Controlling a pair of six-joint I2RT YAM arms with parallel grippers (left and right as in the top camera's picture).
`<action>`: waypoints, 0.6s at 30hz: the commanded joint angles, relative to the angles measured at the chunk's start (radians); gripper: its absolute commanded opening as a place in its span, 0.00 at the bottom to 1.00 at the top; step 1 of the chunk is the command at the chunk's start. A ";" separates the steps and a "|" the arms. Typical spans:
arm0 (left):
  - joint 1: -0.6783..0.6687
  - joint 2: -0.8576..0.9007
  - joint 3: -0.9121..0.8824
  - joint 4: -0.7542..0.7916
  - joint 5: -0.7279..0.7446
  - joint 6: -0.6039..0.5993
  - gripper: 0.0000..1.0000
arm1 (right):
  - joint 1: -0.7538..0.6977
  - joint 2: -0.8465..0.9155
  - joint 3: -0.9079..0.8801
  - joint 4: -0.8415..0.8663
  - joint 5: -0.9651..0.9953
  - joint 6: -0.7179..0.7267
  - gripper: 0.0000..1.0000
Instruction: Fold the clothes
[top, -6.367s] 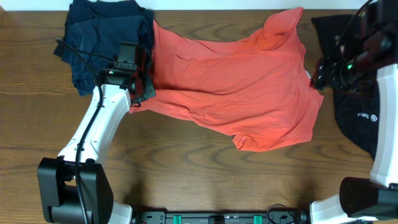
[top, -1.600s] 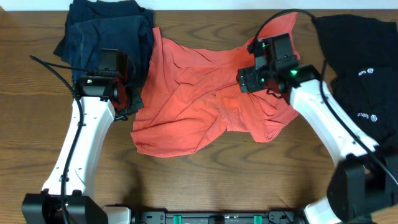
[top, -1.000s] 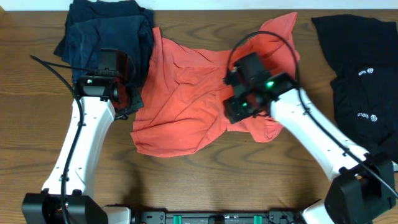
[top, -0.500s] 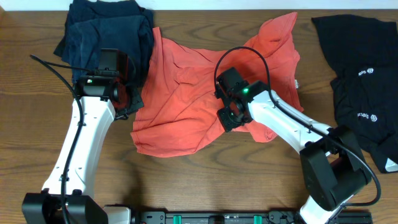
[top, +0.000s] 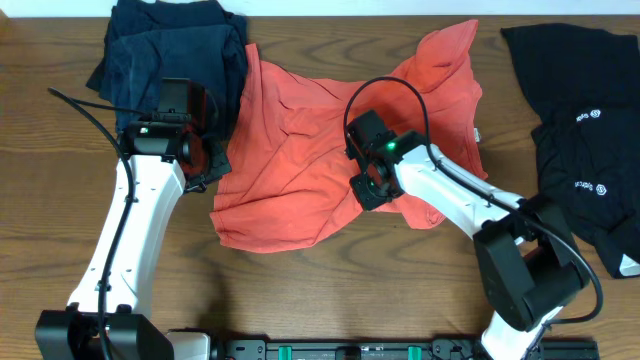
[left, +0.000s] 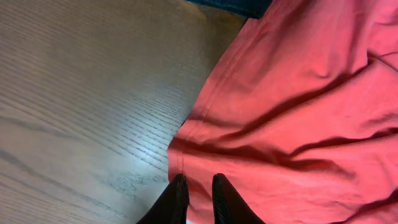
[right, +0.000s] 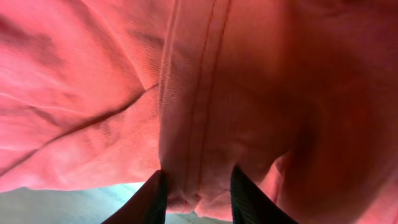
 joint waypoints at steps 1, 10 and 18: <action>0.004 0.007 0.002 -0.002 -0.008 -0.005 0.17 | 0.018 0.009 0.000 0.000 0.014 0.008 0.31; 0.004 0.007 0.002 -0.002 -0.008 -0.005 0.17 | -0.016 0.000 0.030 -0.061 0.014 0.008 0.01; 0.004 0.007 0.002 -0.001 -0.008 -0.005 0.17 | -0.062 -0.062 0.179 -0.274 0.016 0.008 0.01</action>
